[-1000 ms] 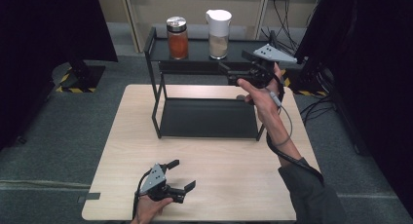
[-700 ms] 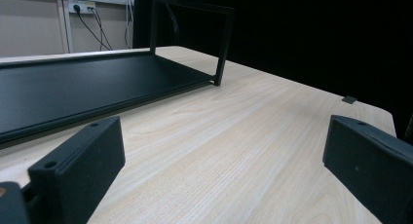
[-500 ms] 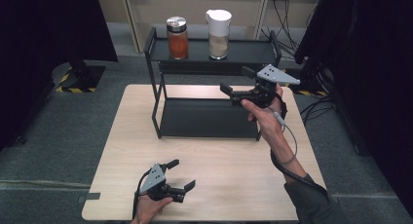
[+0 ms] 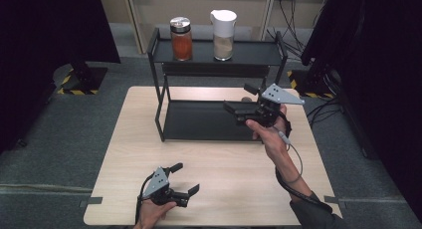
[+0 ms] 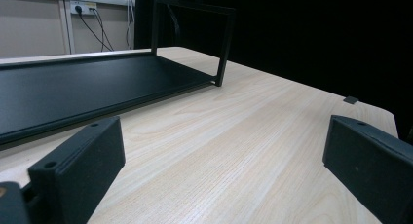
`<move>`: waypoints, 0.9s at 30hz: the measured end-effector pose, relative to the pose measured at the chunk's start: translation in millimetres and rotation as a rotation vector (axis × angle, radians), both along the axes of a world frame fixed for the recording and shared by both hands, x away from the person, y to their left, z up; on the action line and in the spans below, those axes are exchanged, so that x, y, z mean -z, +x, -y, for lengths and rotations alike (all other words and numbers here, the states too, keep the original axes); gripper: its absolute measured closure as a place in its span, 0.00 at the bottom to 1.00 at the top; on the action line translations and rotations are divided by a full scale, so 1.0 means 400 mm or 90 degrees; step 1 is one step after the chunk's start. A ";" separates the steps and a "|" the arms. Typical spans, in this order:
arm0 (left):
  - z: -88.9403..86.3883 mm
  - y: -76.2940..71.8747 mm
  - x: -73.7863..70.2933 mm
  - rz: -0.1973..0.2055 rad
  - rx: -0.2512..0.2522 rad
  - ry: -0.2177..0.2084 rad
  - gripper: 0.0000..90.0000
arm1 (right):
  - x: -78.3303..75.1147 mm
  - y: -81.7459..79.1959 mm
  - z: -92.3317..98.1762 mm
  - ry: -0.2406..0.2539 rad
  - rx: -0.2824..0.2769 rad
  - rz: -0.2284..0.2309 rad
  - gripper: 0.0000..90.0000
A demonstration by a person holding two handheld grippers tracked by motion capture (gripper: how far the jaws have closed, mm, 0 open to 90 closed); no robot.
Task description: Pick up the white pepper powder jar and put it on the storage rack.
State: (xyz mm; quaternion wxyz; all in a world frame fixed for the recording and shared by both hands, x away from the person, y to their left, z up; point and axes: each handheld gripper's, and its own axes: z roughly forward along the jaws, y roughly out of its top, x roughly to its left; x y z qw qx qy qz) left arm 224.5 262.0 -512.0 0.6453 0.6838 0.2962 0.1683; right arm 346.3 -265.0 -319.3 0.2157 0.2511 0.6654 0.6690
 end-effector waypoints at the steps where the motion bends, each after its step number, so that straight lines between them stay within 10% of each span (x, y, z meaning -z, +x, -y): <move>1: 0.001 0.000 0.001 0.000 0.000 -0.002 0.01 | 0.003 -0.002 0.000 -0.002 0.000 0.002 0.00; 27: -0.001 0.002 0.001 -0.003 -0.003 -0.001 0.01 | 0.144 -0.098 0.061 -0.012 -0.008 -0.024 0.00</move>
